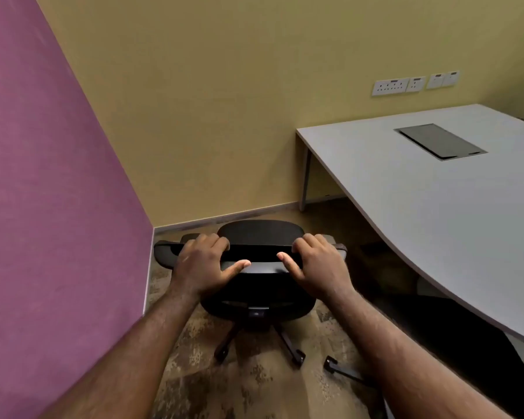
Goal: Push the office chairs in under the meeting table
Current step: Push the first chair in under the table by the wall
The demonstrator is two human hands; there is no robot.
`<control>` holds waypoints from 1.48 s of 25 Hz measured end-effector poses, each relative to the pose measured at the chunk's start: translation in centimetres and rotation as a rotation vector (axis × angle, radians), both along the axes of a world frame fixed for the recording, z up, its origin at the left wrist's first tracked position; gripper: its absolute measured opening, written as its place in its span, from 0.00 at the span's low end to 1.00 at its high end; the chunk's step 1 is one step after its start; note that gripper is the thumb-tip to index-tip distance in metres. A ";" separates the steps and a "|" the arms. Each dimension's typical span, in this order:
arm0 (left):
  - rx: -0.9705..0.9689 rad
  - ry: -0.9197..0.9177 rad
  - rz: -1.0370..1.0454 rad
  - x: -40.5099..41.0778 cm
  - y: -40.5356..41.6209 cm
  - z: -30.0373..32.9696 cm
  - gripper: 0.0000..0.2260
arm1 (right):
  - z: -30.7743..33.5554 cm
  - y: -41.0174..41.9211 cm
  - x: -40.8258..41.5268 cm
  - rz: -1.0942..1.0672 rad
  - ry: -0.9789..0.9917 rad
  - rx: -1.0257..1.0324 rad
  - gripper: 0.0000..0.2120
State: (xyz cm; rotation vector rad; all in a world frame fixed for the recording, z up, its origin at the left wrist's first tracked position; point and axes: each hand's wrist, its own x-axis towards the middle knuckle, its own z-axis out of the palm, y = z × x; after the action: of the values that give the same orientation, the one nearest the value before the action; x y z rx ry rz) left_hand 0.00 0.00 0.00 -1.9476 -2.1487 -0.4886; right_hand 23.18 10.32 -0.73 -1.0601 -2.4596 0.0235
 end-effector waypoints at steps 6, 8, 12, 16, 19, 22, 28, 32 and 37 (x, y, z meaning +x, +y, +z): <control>-0.168 0.069 0.014 -1.9 -0.7 -1.1 0.30 | -1.3 0.5 0.5 0.030 -0.255 -0.066 0.32; -0.196 0.073 0.011 -2.3 -0.4 -1.4 0.28 | -1.1 1.4 0.5 0.019 -0.324 -0.086 0.22; -0.253 0.048 0.061 -2.7 0.8 -1.6 0.13 | -0.9 2.4 0.3 -0.030 -0.387 -0.136 0.05; -0.256 0.085 0.068 -3.4 1.9 -2.0 0.17 | -1.0 3.0 0.1 -0.043 -0.413 -0.120 0.04; -0.281 0.084 0.067 -3.8 3.1 -2.0 0.18 | -0.9 3.6 -0.1 -0.068 -0.401 -0.117 0.04; -0.303 0.094 0.043 -4.2 4.6 -1.9 0.18 | -0.8 4.1 -0.4 -0.100 -0.416 -0.140 0.05; -0.287 0.102 -0.030 -5.9 8.2 -1.9 0.16 | -0.8 5.7 -1.5 -0.190 -0.402 -0.171 0.06; -0.264 0.104 -0.083 -7.4 11.1 -1.9 0.15 | -0.9 6.9 -2.5 -0.249 -0.389 -0.164 0.05; -0.247 0.118 -0.139 -8.9 14.7 -2.1 0.15 | -1.1 8.8 -3.8 -0.317 -0.365 -0.191 0.04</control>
State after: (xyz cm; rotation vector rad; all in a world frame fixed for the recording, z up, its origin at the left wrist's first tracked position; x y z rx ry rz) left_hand -8.95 14.66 -2.06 -2.2042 -2.0941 -0.1282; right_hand 19.39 19.12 -1.80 -1.6554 -2.6092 -0.0392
